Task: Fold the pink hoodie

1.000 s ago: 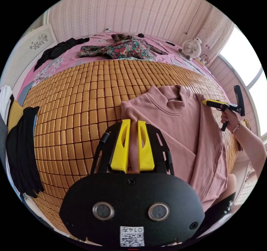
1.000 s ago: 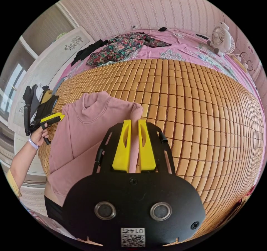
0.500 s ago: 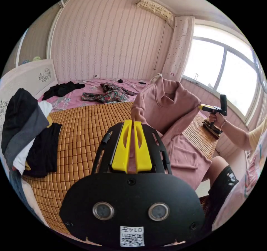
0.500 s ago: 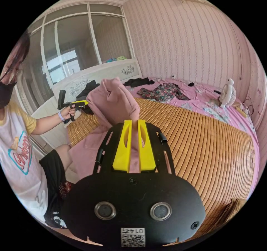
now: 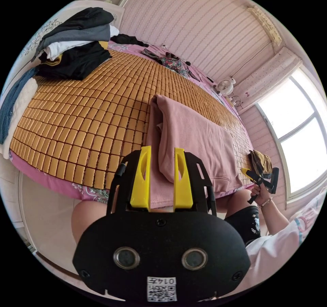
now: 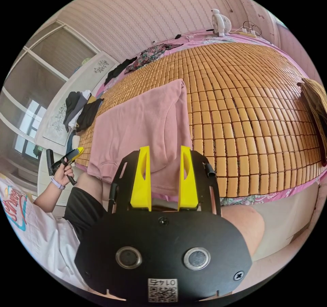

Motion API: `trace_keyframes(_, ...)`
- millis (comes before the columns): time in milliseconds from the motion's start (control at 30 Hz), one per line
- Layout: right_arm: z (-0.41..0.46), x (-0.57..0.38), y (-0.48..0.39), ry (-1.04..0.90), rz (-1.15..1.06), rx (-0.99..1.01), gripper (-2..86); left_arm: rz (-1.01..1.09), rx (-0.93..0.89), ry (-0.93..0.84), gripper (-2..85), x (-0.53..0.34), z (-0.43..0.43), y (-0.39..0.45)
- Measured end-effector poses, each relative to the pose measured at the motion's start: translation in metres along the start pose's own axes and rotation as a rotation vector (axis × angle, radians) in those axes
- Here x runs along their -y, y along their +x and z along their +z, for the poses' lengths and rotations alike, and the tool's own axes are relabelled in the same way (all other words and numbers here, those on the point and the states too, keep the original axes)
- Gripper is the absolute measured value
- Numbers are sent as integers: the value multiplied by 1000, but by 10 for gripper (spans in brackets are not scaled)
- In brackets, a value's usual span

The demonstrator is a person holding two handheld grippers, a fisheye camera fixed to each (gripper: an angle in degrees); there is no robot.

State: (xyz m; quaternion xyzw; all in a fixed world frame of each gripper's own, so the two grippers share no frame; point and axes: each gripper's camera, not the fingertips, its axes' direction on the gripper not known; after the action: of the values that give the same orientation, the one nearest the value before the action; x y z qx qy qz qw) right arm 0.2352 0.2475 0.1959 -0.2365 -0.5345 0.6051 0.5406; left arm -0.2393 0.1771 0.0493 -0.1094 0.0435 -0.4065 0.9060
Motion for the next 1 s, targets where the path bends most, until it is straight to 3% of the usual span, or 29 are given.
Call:
trace_keyframes(167, 59, 20, -7, -158, -57, -128, 77, -29, -32, -233, 48, 8, 97, 4)
trace_keyframes(433, 24, 39, -19, -85, -144, -47, 33, 132, -130, -148, 34, 37, 26, 51)
trace_keyframes(533, 57, 34, -17, -204, -177, -140, 30, 161, -60, -190, 31, 28, 34, 56)
trace_keyframes(667, 148, 9, -12, -407, -248, -251, 27, 195, 81, -330, 32, -1, 106, 44)
trace_keyframes(1000, 217, -21, -22, -332, -310, -296, 27, 236, 199, -233, 37, 28, 134, 51)
